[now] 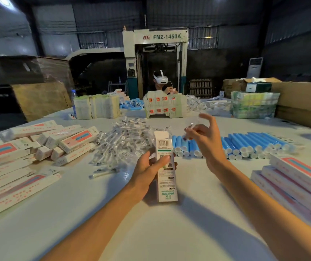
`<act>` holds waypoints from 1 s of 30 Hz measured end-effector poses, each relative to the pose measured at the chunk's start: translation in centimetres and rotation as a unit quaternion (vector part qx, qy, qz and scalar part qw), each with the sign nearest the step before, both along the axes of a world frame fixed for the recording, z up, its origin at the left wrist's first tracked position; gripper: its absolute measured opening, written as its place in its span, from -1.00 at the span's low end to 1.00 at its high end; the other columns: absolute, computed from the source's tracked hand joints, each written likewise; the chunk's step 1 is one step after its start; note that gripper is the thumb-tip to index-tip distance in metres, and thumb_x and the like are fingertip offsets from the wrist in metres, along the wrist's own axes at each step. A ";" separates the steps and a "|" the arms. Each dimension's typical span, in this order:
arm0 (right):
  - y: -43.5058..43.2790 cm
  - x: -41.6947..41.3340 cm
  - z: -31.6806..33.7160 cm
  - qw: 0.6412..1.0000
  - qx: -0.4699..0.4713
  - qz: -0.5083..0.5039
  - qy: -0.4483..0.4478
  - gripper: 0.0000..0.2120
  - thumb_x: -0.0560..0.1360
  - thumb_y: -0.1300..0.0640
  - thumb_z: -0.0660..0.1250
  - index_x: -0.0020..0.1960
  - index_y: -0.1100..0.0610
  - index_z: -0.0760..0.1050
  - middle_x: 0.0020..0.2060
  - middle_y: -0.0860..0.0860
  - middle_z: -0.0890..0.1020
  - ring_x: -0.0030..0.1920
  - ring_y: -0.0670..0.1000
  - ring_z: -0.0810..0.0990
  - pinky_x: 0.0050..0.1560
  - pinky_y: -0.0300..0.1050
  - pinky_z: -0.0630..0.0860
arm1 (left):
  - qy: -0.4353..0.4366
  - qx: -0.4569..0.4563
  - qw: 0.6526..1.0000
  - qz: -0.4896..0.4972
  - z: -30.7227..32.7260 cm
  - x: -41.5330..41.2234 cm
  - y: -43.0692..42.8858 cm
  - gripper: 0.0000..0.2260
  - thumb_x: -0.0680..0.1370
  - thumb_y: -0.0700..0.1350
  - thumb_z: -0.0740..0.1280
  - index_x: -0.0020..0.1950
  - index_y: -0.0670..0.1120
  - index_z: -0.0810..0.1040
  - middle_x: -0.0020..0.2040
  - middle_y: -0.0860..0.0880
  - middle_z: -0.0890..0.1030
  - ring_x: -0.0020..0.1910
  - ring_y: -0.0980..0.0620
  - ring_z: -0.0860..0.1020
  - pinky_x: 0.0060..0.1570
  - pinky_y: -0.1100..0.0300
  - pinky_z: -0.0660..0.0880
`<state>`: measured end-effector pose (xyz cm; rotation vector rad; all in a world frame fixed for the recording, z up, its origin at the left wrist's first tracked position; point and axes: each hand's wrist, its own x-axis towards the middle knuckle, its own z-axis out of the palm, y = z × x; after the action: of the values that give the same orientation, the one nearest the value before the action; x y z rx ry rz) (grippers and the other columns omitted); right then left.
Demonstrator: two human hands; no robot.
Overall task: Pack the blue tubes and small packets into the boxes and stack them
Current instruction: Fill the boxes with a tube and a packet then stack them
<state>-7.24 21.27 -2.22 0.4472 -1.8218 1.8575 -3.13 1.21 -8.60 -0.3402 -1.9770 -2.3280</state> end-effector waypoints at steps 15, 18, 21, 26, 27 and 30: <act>-4.1 0.0 3.6 0.969 0.231 0.075 0.048 -0.75 0.55 0.25 0.47 0.19 0.19 0.51 -0.04 0.12 0.64 -0.04 0.04 0.67 -0.08 -0.15 0.66 | 0.056 -0.032 0.998 -0.024 0.6 0.3 0.3 -0.54 0.54 -0.05 0.55 0.40 -0.03 0.51 0.14 -0.25 0.74 0.16 -0.30 0.71 0.27 -0.29 0.59; -3.9 0.1 2.6 0.945 0.308 0.037 0.102 -0.84 0.61 0.15 0.41 0.16 0.17 0.61 0.04 0.01 0.64 0.07 -0.01 0.58 0.09 -0.10 0.57 | 0.057 -0.030 0.998 -0.027 0.6 0.2 0.2 -0.53 0.54 -0.04 0.56 0.40 -0.04 0.50 0.15 -0.25 0.73 0.14 -0.31 0.71 0.24 -0.25 0.61; -3.3 0.3 1.0 0.927 0.363 0.014 0.094 -0.74 0.66 -0.04 0.32 0.20 0.10 0.64 0.25 -0.03 0.52 0.29 -0.04 0.40 0.27 -0.09 0.45 | 0.058 -0.031 0.997 -0.027 0.6 0.2 0.1 -0.54 0.56 -0.04 0.53 0.42 -0.05 0.49 0.16 -0.25 0.73 0.14 -0.30 0.72 0.18 -0.20 0.63; -2.1 1.8 -2.0 0.984 0.177 0.016 0.019 -0.68 0.67 0.02 0.32 0.41 -0.03 0.43 0.25 -0.05 0.55 0.21 -0.07 0.56 0.16 -0.07 0.56 | 0.083 -0.034 0.996 0.007 0.5 0.2 -0.1 -0.44 0.56 -0.08 0.49 0.51 0.07 0.37 0.23 -0.20 0.71 0.18 -0.30 0.70 0.23 -0.32 0.61; -2.0 2.2 -2.7 0.986 0.164 0.042 0.004 -0.65 0.66 0.03 0.34 0.41 -0.06 0.40 0.24 -0.05 0.58 0.21 -0.05 0.59 0.16 -0.04 0.57 | 0.088 -0.034 0.995 0.011 0.6 0.2 -0.1 -0.37 0.55 -0.09 0.49 0.54 0.15 0.29 0.24 -0.19 0.71 0.18 -0.30 0.69 0.22 -0.28 0.62; -2.4 3.4 -4.2 0.980 0.140 0.137 -0.027 -0.59 0.66 0.05 0.35 0.46 -0.12 0.35 0.21 -0.06 0.68 0.19 0.02 0.66 0.20 0.00 0.63 | 0.114 -0.045 0.992 0.010 0.6 0.2 -0.1 -0.30 0.58 -0.14 0.46 0.58 0.26 0.20 0.31 -0.15 0.68 0.22 -0.24 0.68 0.17 -0.15 0.65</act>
<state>-3.84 18.90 -6.44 0.7903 -2.1626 1.8027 -2.90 1.14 -7.96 -0.5621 -1.9674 -2.0849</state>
